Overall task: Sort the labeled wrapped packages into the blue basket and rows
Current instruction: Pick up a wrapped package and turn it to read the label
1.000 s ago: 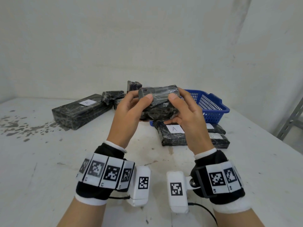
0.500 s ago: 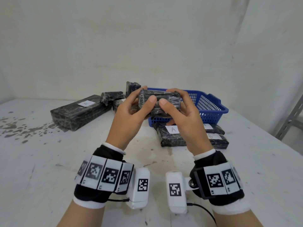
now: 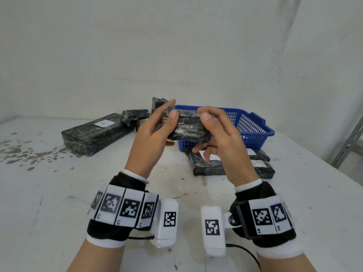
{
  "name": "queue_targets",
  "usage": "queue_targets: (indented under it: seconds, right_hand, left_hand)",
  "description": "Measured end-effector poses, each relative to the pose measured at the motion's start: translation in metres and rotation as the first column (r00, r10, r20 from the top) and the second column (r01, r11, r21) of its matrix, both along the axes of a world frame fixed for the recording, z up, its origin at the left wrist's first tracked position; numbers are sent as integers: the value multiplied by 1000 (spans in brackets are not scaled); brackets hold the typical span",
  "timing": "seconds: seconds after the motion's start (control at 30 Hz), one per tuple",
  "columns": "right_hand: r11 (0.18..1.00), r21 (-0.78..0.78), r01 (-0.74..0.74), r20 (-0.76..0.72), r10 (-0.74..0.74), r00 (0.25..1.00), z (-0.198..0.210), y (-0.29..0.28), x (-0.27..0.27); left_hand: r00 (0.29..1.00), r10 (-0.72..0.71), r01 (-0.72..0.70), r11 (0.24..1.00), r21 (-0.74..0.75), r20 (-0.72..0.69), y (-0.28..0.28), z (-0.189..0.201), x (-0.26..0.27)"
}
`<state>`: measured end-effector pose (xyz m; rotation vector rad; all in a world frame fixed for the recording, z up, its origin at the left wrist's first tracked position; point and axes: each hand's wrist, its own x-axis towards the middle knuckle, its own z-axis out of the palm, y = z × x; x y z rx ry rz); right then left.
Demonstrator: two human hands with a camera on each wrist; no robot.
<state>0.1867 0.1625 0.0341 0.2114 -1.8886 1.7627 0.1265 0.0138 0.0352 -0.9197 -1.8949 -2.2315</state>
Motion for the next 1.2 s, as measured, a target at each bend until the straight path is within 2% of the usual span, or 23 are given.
queue_targets:
  seconds: [0.13,0.33,0.6,0.7,0.97,1.2]
  right_hand:
    - [999,13,-36,-18,36,999,-1,6,-1]
    - [993,-101,-62,-37,59,998,-3,5,-6]
    - [1000,-16,-20,-23,20,1000,-4,1,-4]
    - [999,-29,-12,-23,12,1000,-3,0,-4]
    - [999,-43,19,-24,-20,1000,-4,1,-5]
    - [999,-21,24,-5,-24,1000,-3,0,-4]
  left_hand:
    - [999,-15,16,1000,-8,30,1,-2,-4]
    - [999,14,-16,999,48,39,4,-4,-4]
    - [1000,-2,2,999,46,-13,4,-4,1]
    - [999,13,-12,1000,10,-39,4,-2,3]
    - [1000,4,-4,999,38,-3,3,-1,4]
    - [999,14,-14,1000,22,-29,3,-2,3]
